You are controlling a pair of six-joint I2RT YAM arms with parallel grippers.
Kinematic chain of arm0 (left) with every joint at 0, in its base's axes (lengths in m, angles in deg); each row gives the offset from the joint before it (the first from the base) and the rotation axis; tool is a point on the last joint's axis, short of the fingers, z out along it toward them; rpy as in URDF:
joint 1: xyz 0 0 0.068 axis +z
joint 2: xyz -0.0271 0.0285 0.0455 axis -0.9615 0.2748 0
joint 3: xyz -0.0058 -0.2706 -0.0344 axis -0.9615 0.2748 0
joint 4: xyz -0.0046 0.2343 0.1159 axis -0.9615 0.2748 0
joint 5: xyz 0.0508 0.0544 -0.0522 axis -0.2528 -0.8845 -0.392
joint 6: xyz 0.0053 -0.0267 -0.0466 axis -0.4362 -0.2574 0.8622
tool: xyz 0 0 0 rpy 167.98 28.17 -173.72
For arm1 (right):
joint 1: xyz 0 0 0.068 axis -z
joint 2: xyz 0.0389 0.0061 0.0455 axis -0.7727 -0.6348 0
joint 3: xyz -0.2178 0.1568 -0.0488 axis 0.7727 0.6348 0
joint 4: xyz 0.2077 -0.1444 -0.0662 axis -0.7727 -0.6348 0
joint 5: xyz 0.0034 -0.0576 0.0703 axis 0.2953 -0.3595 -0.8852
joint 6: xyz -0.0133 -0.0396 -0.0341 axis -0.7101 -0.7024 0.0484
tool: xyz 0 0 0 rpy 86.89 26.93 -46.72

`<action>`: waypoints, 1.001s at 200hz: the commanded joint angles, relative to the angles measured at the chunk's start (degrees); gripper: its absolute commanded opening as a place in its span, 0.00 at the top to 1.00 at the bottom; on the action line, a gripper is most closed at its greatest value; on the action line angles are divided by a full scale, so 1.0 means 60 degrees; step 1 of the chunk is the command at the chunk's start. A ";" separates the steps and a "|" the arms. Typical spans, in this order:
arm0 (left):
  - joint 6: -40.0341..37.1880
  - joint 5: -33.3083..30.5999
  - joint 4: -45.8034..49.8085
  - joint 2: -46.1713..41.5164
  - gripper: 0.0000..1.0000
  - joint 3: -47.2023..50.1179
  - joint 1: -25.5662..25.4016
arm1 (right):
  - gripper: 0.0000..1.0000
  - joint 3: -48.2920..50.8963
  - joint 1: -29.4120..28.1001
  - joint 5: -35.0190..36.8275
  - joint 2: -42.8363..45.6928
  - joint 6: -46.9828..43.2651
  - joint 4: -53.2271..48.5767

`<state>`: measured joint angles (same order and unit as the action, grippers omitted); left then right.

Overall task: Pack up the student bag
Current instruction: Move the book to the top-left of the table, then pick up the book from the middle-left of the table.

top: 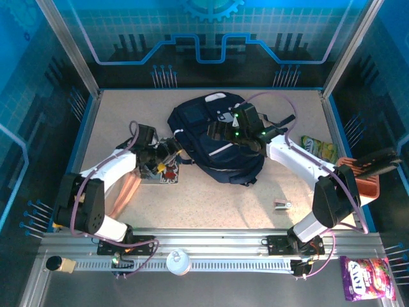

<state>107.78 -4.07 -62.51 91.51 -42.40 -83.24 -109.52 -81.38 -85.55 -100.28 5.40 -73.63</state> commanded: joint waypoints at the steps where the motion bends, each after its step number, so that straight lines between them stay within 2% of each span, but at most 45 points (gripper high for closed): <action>1: -0.0658 -0.0404 0.1062 -0.0261 0.01 0.0149 0.0557 | 0.02 -0.0261 -0.0179 0.0166 -0.0201 -0.0156 -0.0088; 26: -0.0660 -0.0585 0.1528 -0.0488 0.01 0.0450 0.0726 | 0.02 -0.0318 -0.0230 0.0135 -0.0295 -0.0143 -0.0093; 70: -0.1157 -0.1769 0.2211 -0.0652 0.01 0.0828 0.1421 | 0.03 -0.0647 -0.0527 0.0138 -0.0648 -0.0323 -0.0171; 116: -0.1892 -0.2461 0.1774 -0.0538 0.01 0.0628 0.2392 | 0.07 -0.1587 -0.1516 0.0100 -0.1739 -0.0848 -0.0546; 129: -0.2071 -0.2379 0.1645 -0.0295 0.01 0.0467 0.2681 | 0.10 -0.2071 -0.1864 -0.0023 -0.2192 -0.1020 -0.0742; 150: -0.2378 -0.2121 0.1443 0.0000 0.01 0.0133 0.2928 | 0.17 -0.2999 -0.2398 -0.0291 -0.3168 -0.1407 -0.1115; 182: -0.2397 -0.1730 0.1219 0.0056 0.02 0.0084 0.2938 | 0.39 -0.5045 -0.3066 -0.0633 -0.5014 -0.1793 -0.2073; 200: -0.2505 -0.1727 0.1324 0.0153 0.04 0.0044 0.2938 | 0.47 -0.6080 -0.3267 -0.0524 -0.6000 -0.1819 -0.2506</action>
<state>94.80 -15.67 -54.62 91.40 -40.72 -65.95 -139.05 -99.35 -87.93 -130.01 -3.30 -82.33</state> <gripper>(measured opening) 0.974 0.561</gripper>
